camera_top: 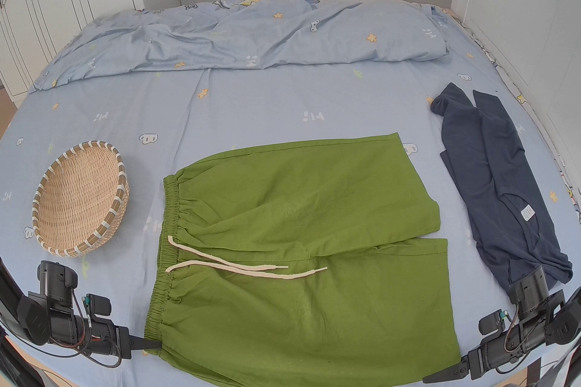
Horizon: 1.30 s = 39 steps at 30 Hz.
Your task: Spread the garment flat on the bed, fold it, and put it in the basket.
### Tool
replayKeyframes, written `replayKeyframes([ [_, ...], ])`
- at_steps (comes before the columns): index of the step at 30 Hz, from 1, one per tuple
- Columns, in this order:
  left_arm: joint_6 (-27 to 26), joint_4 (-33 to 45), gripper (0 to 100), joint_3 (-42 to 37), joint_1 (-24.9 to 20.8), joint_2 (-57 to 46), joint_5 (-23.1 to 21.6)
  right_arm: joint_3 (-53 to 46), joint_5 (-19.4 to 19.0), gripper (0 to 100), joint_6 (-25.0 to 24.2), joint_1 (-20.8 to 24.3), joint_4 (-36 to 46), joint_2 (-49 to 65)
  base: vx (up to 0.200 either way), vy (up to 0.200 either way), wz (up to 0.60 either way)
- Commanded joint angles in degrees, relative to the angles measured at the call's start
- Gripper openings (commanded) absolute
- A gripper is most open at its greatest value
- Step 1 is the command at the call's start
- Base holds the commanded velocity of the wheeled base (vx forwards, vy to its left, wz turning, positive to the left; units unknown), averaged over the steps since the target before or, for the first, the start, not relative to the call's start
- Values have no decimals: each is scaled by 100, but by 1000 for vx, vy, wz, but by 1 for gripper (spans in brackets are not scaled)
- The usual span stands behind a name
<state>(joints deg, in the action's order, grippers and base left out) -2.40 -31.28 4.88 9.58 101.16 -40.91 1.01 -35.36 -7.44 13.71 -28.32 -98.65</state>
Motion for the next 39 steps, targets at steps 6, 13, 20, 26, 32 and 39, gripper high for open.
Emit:
replayKeyframes([
  [6, 3, -1, 0, 5, 9, 18, 4, -101, 3, 100, -3, 17, -95, -383, 0, 0, 0],
  [13, 3, -1, 0, 22, 9, 36, 4, -101, 3, 0, -3, -308, -33, -366, 0, 0, 0],
  [20, 3, -1, 0, 22, 17, 36, -5, -101, 12, 0, 5, -536, 28, -357, 0, 0, 0],
  [26, 47, 61, 0, -4, 9, 44, 4, -101, 65, 0, 58, -660, 415, -120, 0, 0, 0],
  [32, 3, 78, 0, -365, 140, 176, 13, -101, 74, 0, 181, -888, 1127, 715, 0, 0, 0],
  [39, 179, 113, 0, -250, 44, -35, 13, 136, 30, 0, 181, -844, 1171, 882, 0, 0, 0],
])
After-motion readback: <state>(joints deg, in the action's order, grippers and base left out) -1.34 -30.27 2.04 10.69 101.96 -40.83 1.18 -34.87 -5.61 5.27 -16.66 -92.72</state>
